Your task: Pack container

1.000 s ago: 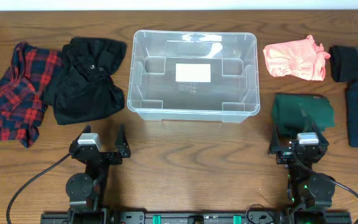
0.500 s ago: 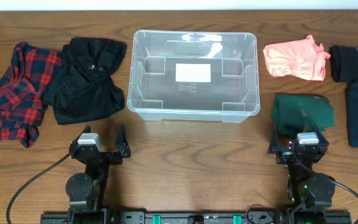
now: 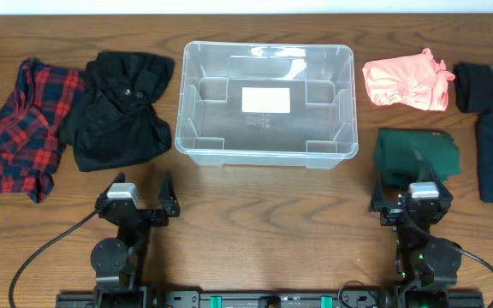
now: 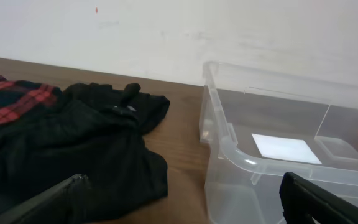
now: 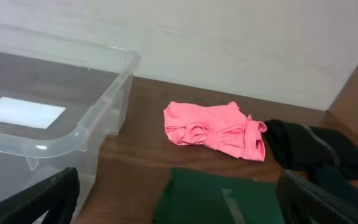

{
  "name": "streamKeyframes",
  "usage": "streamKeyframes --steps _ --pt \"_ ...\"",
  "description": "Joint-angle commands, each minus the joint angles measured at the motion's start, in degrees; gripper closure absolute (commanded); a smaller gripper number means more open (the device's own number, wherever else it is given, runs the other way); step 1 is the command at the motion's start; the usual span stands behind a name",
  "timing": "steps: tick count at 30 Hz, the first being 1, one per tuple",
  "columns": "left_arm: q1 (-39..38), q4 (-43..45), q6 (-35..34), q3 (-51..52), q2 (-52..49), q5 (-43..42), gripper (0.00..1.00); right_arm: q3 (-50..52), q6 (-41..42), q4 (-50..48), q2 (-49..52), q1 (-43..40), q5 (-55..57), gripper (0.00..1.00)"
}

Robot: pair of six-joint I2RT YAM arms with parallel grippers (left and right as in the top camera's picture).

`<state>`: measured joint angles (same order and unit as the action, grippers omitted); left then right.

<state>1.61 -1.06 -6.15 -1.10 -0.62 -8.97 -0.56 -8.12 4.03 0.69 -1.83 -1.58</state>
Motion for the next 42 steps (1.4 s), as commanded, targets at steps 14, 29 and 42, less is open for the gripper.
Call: streamKeyframes --steps 14,29,42 --pt "0.07 -1.97 0.48 0.87 0.28 -0.66 0.02 0.22 0.35 -0.61 -0.35 -0.5 -0.15 0.01" --pt "0.07 -1.97 0.5 0.87 0.28 -0.66 0.02 0.22 0.37 0.0 -0.35 -0.5 -0.22 0.01" --pt "0.07 -1.97 0.5 0.87 0.28 -0.66 0.02 0.22 0.37 -0.9 -0.35 -0.5 -0.22 0.01"
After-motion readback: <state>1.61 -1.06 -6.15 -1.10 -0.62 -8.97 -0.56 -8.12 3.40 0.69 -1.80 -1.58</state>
